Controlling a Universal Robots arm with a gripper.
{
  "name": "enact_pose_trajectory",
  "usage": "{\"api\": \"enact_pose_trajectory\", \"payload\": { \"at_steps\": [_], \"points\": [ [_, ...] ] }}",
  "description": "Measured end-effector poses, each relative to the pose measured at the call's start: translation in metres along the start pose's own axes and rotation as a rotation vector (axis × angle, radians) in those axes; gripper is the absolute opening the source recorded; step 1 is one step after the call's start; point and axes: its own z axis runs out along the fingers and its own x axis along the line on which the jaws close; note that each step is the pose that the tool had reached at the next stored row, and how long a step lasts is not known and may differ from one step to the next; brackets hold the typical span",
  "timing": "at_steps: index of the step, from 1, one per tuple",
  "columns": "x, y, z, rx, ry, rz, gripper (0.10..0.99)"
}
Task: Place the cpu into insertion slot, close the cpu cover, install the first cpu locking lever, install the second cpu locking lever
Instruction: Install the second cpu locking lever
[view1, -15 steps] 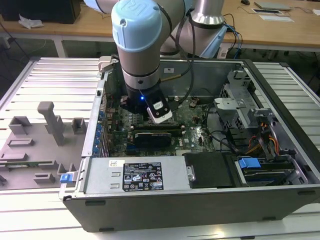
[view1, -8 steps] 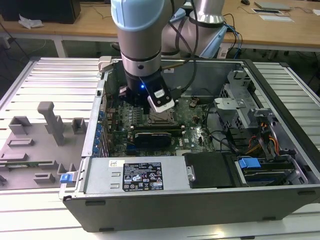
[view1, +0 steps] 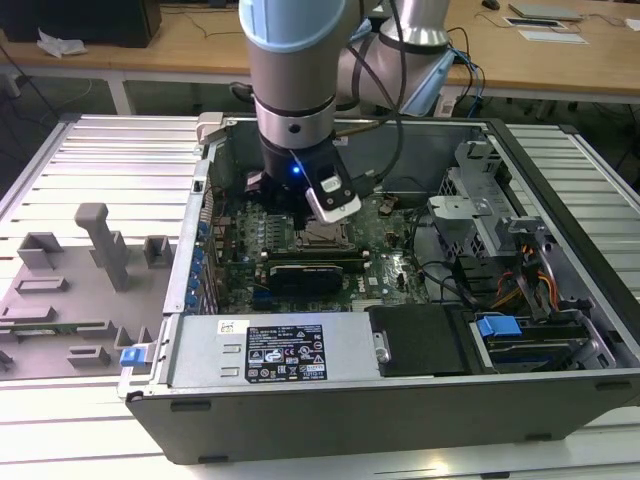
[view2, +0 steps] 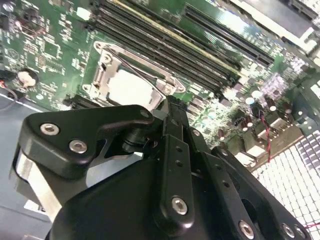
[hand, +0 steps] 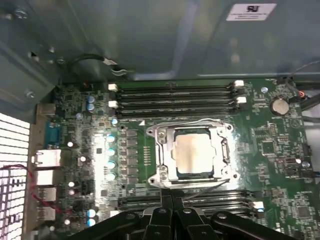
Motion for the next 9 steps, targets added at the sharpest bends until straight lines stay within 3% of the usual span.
{"api": "enact_pose_trajectory", "payload": {
  "at_steps": [2,9],
  "points": [
    [-0.0082,-0.002,0.0001,0.0,0.0039,0.001,0.106],
    [-0.0077,-0.0061,0.0162,0.0,0.0047,0.001,0.106]
  ]
}}
